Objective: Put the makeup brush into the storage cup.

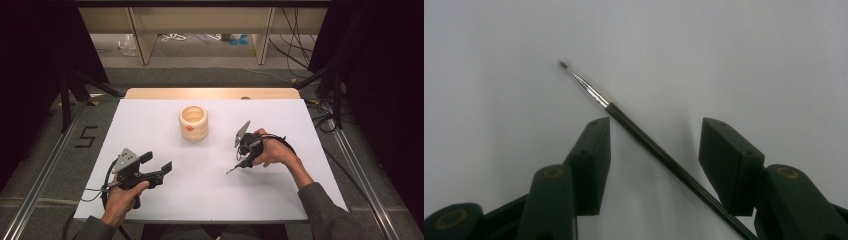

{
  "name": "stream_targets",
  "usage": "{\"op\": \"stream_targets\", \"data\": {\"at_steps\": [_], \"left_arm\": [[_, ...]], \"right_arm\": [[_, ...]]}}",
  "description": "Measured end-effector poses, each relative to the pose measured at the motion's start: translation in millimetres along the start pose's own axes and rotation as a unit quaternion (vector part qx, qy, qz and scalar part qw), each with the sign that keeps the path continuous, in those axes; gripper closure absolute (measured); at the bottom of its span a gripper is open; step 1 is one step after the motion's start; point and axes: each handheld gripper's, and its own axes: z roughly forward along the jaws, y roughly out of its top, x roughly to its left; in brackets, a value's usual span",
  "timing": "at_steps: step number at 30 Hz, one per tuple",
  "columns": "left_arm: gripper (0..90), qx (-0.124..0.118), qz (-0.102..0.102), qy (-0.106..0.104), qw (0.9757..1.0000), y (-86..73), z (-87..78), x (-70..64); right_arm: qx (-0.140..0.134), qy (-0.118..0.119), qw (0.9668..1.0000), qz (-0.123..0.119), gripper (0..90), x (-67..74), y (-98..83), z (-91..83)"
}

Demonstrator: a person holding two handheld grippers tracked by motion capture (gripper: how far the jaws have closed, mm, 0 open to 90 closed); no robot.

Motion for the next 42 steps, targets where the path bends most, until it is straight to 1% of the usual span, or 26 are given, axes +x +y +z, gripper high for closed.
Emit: {"op": "stream_targets", "data": {"at_steps": [3,6,12,16,23,29,31,35,36,37,40,42], "left_arm": [[15.5,0.000,0.001,0.000,1.0000,0.0,-0.2,0.0],[15.5,0.000,0.000,0.000,1.0000,0.2,-0.4,-0.1],[15.5,0.000,-0.001,0.000,1.0000,0.3,-0.6,0.2],[15.5,0.000,0.001,0.000,1.0000,0.4,-0.7,-0.1],[15.5,0.000,0.001,0.000,1.0000,0.4,-0.6,-0.1],[15.5,-0.001,0.001,-0.001,1.0000,0.4,-0.7,-0.4],[15.5,-0.001,0.001,-0.001,1.0000,0.4,-0.7,-0.3],[15.5,-0.002,0.000,-0.002,1.0000,0.4,-0.7,-0.8],[15.5,-0.002,0.000,-0.002,1.0000,0.4,-0.7,-0.8],[15.5,-0.002,0.001,-0.002,1.0000,0.3,-0.8,-0.6],[15.5,-0.001,0.000,-0.001,1.0000,0.4,-1.0,-0.3],[15.5,-0.002,0.000,-0.002,1.0000,0.4,-0.8,-0.5]], "right_arm": [[0.004,-0.001,1.0000,0.000,48.5,-0.3,-0.1,1.5],[0.010,0.005,0.9999,0.000,49.6,-0.9,-0.2,3.0],[0.012,0.007,0.9999,0.003,50.7,-1.7,-0.4,5.5],[0.014,0.013,0.9998,0.002,52.4,-3.5,-0.8,7.1],[0.016,0.017,0.9997,0.006,53.9,-4.2,-0.9,8.5],[0.020,0.019,0.9996,0.004,60.4,-3.1,0.2,8.4],[0.022,0.018,0.9996,0.004,61.3,-2.8,0.4,8.3],[0.038,0.018,0.9991,-0.006,67.9,0.6,4.7,8.0],[0.038,0.018,0.9991,-0.006,67.9,0.6,4.7,8.0],[0.041,0.018,0.9989,-0.010,70.0,1.5,6.0,8.3],[0.041,0.019,0.9990,-0.003,71.7,2.0,6.9,8.7],[0.043,0.019,0.9989,-0.004,72.3,2.1,7.0,8.6]]}}
